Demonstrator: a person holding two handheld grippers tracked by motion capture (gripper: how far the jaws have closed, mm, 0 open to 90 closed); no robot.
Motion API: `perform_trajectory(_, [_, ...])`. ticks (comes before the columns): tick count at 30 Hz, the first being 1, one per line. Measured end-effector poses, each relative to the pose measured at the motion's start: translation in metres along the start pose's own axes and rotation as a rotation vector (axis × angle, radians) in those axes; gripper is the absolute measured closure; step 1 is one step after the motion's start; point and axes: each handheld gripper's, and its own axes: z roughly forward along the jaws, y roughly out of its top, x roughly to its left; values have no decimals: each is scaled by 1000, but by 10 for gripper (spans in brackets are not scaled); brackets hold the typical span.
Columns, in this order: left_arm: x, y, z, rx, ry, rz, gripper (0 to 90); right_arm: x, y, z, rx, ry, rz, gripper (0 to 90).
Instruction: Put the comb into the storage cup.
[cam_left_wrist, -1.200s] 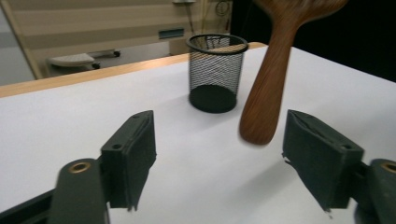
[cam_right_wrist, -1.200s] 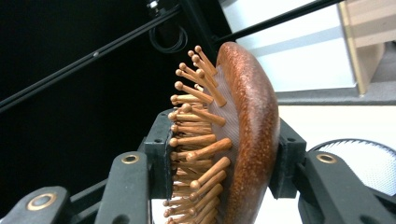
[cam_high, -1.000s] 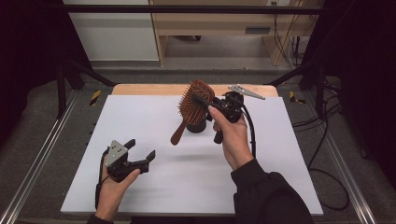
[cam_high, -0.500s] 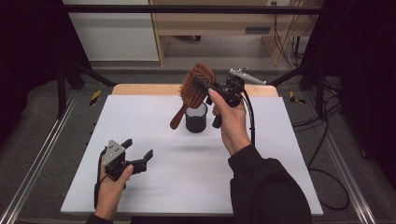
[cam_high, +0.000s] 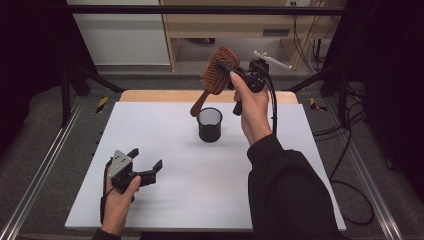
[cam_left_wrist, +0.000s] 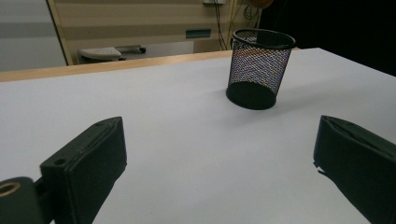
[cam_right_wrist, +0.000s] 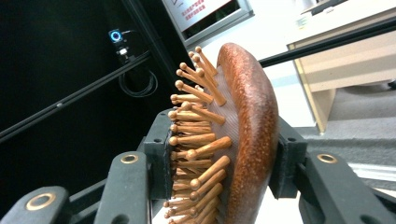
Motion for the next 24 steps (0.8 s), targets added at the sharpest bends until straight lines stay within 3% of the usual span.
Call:
perform_trajectory(14, [3, -1, 0, -3, 3, -4, 28, -18, 11, 7, -4, -65, -24, 521])
perform_trajectory(24, [3, 0, 0, -7, -6, -6, 25, -20, 10, 7, 14, -73, -44, 519])
